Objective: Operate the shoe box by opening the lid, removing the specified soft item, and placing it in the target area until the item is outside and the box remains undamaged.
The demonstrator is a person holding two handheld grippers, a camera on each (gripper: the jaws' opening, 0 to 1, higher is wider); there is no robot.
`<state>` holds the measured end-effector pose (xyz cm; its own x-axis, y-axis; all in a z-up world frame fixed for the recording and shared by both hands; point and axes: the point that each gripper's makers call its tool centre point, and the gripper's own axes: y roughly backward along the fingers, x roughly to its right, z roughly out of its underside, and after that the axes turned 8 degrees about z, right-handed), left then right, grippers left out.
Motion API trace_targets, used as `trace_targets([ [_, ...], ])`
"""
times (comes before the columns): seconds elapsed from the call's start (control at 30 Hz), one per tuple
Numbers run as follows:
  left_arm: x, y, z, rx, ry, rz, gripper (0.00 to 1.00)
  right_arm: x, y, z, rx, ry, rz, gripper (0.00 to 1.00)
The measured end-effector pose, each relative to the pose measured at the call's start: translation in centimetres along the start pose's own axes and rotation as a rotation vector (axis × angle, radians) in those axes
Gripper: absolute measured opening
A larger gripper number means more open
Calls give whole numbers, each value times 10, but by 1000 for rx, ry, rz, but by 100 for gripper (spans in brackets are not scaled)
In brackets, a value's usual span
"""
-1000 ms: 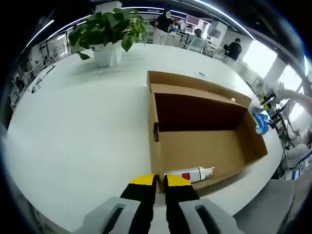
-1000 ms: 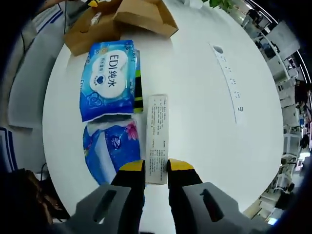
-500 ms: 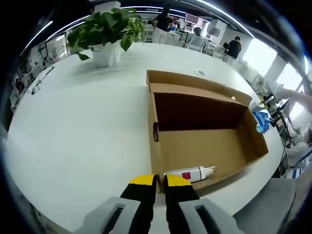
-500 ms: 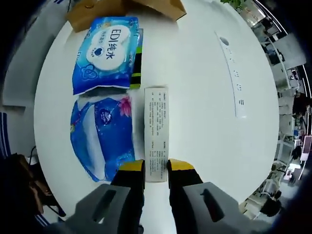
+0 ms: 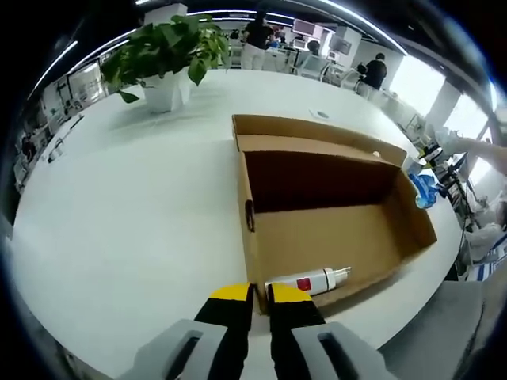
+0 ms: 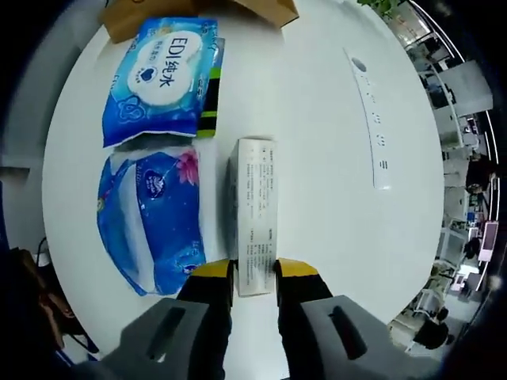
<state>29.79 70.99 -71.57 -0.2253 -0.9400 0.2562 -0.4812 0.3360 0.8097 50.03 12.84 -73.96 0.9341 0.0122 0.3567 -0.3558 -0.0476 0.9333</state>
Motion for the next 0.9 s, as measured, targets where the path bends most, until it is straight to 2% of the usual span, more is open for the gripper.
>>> trace_targets([
  [0.17, 1, -1, -3, -14, -82, -16, 9, -1, 9, 0, 22, -43, 37, 32],
  [0.23, 0, -1, -6, -20, -143, -32, 16, -1, 14, 3, 27, -50, 63, 36],
  [0.3, 2, 1, -8, -21, -162, -31, 19, -1, 21, 5, 30, -81, 88, 38],
  [0.5, 3, 7, -16, -15, -214, -27, 21, -10, 40, 8, 50, -150, 116, 41],
  [0.57, 3, 9, -20, -9, -226, -26, 22, -17, 47, 8, 57, -214, 118, 44],
  [0.63, 4, 11, -23, -6, -234, -25, 23, -19, 57, 3, 97, -277, 144, 48],
  [0.8, 12, 10, -28, -4, -274, 7, 25, -27, 75, -6, 141, -394, 167, 53],
  [0.9, 17, 10, -34, 2, -307, 27, 28, -30, 84, -12, 173, -462, 182, 60],
])
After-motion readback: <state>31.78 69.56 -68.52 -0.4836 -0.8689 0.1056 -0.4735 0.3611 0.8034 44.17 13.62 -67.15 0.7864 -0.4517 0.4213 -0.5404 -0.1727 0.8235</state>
